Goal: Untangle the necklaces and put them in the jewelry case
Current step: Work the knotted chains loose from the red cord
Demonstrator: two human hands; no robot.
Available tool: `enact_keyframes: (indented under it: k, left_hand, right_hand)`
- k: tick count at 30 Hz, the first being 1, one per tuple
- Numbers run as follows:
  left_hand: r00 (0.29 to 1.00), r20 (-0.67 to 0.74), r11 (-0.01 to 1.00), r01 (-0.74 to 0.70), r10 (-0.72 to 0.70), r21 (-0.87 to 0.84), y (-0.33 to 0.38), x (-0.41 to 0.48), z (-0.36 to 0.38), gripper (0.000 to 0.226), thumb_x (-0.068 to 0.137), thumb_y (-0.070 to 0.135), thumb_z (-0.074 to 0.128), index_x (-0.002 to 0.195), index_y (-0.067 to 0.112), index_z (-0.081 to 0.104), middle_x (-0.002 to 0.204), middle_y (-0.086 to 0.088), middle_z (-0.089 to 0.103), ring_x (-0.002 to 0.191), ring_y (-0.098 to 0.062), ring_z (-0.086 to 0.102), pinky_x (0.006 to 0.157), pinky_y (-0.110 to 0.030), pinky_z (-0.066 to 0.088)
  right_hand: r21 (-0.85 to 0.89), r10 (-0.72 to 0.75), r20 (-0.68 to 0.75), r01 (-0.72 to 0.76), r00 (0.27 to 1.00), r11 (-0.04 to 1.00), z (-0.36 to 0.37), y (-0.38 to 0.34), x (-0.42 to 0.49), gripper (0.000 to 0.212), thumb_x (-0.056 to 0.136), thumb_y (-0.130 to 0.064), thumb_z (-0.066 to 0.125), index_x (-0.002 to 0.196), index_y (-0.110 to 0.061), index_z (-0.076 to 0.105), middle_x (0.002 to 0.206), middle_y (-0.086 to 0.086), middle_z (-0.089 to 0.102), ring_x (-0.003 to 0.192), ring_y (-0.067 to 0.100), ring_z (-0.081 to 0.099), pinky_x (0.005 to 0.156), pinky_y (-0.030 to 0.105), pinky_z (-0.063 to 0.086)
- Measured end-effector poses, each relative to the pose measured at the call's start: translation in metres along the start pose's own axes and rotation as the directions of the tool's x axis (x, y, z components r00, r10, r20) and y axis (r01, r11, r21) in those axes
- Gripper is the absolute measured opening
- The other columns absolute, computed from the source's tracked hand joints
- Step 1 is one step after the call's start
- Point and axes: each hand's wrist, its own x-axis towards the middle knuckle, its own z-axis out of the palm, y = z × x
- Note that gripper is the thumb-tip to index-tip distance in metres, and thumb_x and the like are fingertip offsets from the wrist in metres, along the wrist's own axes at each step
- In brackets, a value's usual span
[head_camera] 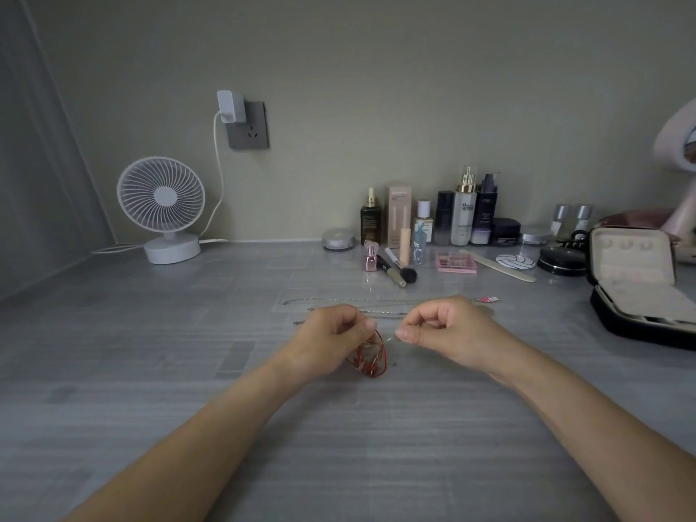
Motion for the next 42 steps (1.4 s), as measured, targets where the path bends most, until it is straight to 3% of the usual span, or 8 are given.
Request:
enact_keyframes:
  k: [3,6,10,14,21,29,38,42]
  left_hand:
    - [1.000,-0.013,0.999,-0.020,0.021,0.042,-0.002,0.001,0.002,0.023,0.090,0.019,0.056,0.067,0.019,0.058,0.056,0.012,0.053,0.048,0.004,0.045,0.053,-0.010,0.038]
    - [0.999,0.004,0.992,-0.037,0.036,0.120,-0.007,0.003,0.005,0.018,0.089,0.017,0.058,0.072,0.023,0.060,0.067,0.007,0.058,0.060,-0.003,0.052,0.067,-0.025,0.049]
    - [0.994,-0.054,0.970,-0.084,0.099,0.228,-0.006,0.003,0.010,0.018,0.087,0.013,0.060,0.080,0.029,0.055,0.076,0.013,0.054,0.062,0.000,0.049,0.061,-0.014,0.044]
    - [0.984,-0.085,0.961,-0.131,0.156,0.243,0.001,0.000,0.010,0.021,0.085,0.024,0.062,0.067,0.033,0.056,0.072,0.012,0.057,0.065,-0.005,0.049,0.064,-0.021,0.042]
    - [0.991,-0.015,0.955,-0.126,0.135,0.270,0.005,-0.004,0.013,0.014,0.080,0.023,0.068,0.069,0.030,0.064,0.070,0.013,0.060,0.064,0.002,0.049,0.061,-0.008,0.038]
    - [0.995,0.019,0.930,-0.094,0.093,0.355,-0.003,-0.003,0.023,0.008,0.079,0.018,0.067,0.085,0.014,0.070,0.078,0.008,0.060,0.075,-0.011,0.056,0.075,-0.027,0.048]
    - [0.998,-0.047,0.942,-0.015,0.033,0.334,-0.009,0.000,0.023,0.023,0.077,0.022,0.068,0.062,0.032,0.053,0.062,0.013,0.057,0.057,-0.002,0.051,0.065,-0.025,0.046]
    - [0.999,-0.049,0.931,-0.004,0.023,0.364,-0.010,0.001,0.023,0.023,0.077,0.026,0.069,0.061,0.031,0.052,0.061,0.013,0.057,0.057,-0.002,0.051,0.064,-0.024,0.046]
  right_hand:
    - [0.023,-0.026,0.021,0.025,0.999,0.999,0.003,0.001,0.001,0.012,0.083,-0.027,0.065,0.078,-0.017,0.069,0.062,0.021,0.048,0.062,0.018,0.038,0.061,0.024,0.031]
    - [0.107,-0.023,0.021,0.020,1.000,0.994,0.004,0.000,0.001,0.012,0.086,-0.023,0.061,0.077,-0.017,0.066,0.058,0.010,0.045,0.054,0.018,0.033,0.052,0.025,0.028]
    - [0.183,-0.039,0.018,0.035,0.999,0.983,0.004,-0.002,0.000,0.011,0.089,-0.019,0.057,0.080,-0.013,0.063,0.046,-0.004,0.047,0.044,0.009,0.031,0.043,0.015,0.028]
    - [0.228,-0.028,0.004,0.026,1.000,0.973,0.003,-0.004,0.001,0.012,0.090,-0.019,0.055,0.081,-0.014,0.061,0.048,-0.004,0.054,0.040,0.008,0.028,0.039,0.014,0.024]
    - [0.294,-0.028,-0.019,0.033,0.999,0.955,0.003,-0.005,0.001,0.013,0.091,-0.016,0.053,0.082,-0.011,0.060,0.053,0.001,0.058,0.041,0.011,0.025,0.036,0.015,0.020]
    - [0.344,-0.018,-0.037,0.029,0.999,0.939,0.000,-0.008,0.001,0.013,0.093,-0.018,0.048,0.084,-0.010,0.054,0.071,0.010,0.072,0.030,0.009,0.022,0.035,0.017,0.017]
    - [0.478,0.053,0.010,-0.051,0.999,0.877,-0.005,-0.012,-0.002,0.013,0.093,-0.022,0.045,0.093,-0.009,0.050,0.093,0.012,0.074,0.025,0.006,0.020,0.032,0.015,0.021]
    - [0.612,0.097,0.030,-0.095,0.995,0.785,-0.007,-0.013,0.000,0.012,0.091,-0.012,0.047,0.100,-0.007,0.054,0.095,0.017,0.072,0.029,0.007,0.039,0.032,0.015,0.030]
